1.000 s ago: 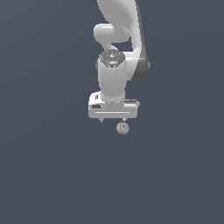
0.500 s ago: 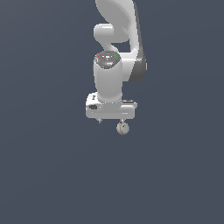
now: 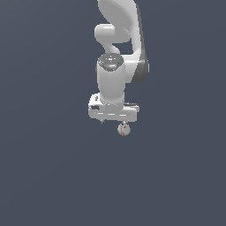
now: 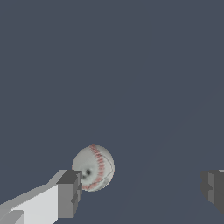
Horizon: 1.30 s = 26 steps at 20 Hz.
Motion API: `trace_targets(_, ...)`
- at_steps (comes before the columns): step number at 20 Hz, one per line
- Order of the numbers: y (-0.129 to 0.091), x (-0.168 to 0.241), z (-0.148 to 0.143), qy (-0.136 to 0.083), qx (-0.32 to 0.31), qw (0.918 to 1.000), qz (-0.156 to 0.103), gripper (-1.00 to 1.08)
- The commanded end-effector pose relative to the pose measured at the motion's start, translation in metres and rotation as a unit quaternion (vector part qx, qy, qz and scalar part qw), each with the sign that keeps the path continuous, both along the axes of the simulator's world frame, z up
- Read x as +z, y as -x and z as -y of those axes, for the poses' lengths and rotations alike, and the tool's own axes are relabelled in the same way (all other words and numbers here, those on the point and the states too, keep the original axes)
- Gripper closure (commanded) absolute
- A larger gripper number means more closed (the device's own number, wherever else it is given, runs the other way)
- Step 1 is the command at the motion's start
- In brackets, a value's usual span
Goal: Pick up the object and move it to a goal position.
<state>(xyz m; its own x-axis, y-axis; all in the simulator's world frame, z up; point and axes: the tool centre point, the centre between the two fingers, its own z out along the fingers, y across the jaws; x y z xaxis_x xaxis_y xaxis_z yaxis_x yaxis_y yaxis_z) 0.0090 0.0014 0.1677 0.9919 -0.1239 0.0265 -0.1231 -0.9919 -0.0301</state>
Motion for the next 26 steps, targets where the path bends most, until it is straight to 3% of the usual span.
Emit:
trace_targets(1,0.001,-0.003,-0.002,-0.001,-0.019,0.9998,-0.001,-0.92)
trace_targets(7,0.005,-0.011,-0.010,-0.002,-0.082,0.9966,-0.005,-0.92)
trace_targets(13,0.009,-0.020,-0.019,-0.003,-0.154,0.9880,-0.009,-0.92)
trace_targets(19,0.013,-0.029,-0.027,-0.003,-0.226,0.9742,-0.013,-0.92)
trace_targets(26,0.019,-0.039,-0.036,-0.002,-0.308,0.9514,-0.016,-0.92)
